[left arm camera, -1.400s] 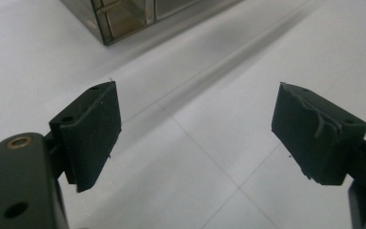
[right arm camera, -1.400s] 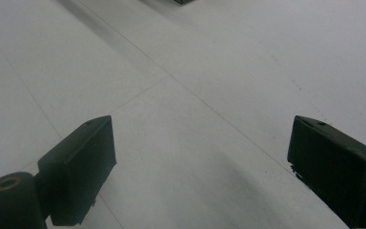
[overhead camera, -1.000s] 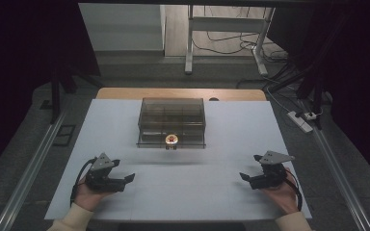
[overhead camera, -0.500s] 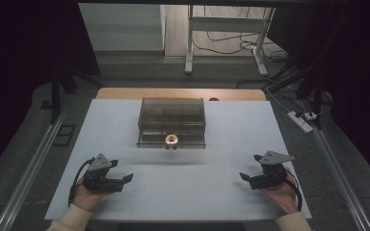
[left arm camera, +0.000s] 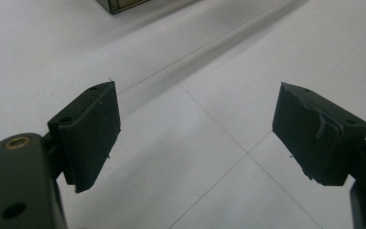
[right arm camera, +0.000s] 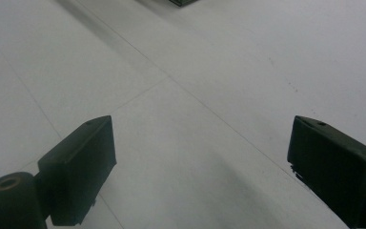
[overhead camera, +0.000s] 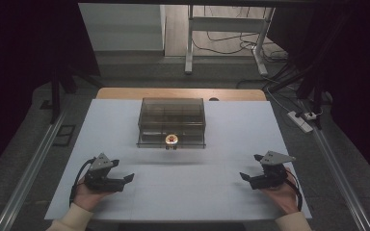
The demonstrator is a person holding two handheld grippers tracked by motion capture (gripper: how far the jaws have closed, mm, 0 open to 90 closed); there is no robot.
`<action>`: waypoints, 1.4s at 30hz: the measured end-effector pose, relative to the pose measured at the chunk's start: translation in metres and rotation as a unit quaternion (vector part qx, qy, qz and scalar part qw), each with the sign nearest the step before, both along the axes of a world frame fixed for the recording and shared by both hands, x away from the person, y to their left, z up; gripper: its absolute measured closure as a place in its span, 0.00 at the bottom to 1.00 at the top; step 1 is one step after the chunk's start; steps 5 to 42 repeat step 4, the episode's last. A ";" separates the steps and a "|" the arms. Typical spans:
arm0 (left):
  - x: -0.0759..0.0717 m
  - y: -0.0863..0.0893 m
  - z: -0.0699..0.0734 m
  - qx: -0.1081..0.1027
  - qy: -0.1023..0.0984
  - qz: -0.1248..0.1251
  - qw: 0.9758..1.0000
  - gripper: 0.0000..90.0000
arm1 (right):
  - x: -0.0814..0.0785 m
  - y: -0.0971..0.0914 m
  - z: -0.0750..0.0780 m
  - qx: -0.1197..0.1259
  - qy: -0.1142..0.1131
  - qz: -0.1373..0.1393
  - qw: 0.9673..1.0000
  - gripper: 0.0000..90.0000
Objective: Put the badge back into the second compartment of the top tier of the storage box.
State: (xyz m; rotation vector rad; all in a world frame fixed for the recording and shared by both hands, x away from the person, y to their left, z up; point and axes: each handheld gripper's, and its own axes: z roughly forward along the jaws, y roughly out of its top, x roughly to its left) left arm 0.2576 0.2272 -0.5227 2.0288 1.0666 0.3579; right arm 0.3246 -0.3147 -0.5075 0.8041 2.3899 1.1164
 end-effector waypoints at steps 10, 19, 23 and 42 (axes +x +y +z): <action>0.000 0.000 0.000 0.000 0.001 0.003 1.000 0.18 | 0.000 0.000 0.000 0.001 0.000 0.001 1.000 0.09; 0.000 0.000 0.000 0.000 0.001 0.003 1.000 0.18 | 0.000 0.000 0.000 0.001 0.000 0.001 1.000 0.09; 0.000 0.000 0.000 0.000 0.001 0.003 1.000 0.18 | 0.000 0.000 0.000 0.001 0.000 0.001 1.000 0.09; 0.000 0.000 0.000 0.000 0.001 0.003 1.000 0.18 | 0.000 0.000 0.000 0.001 0.000 0.001 1.000 0.09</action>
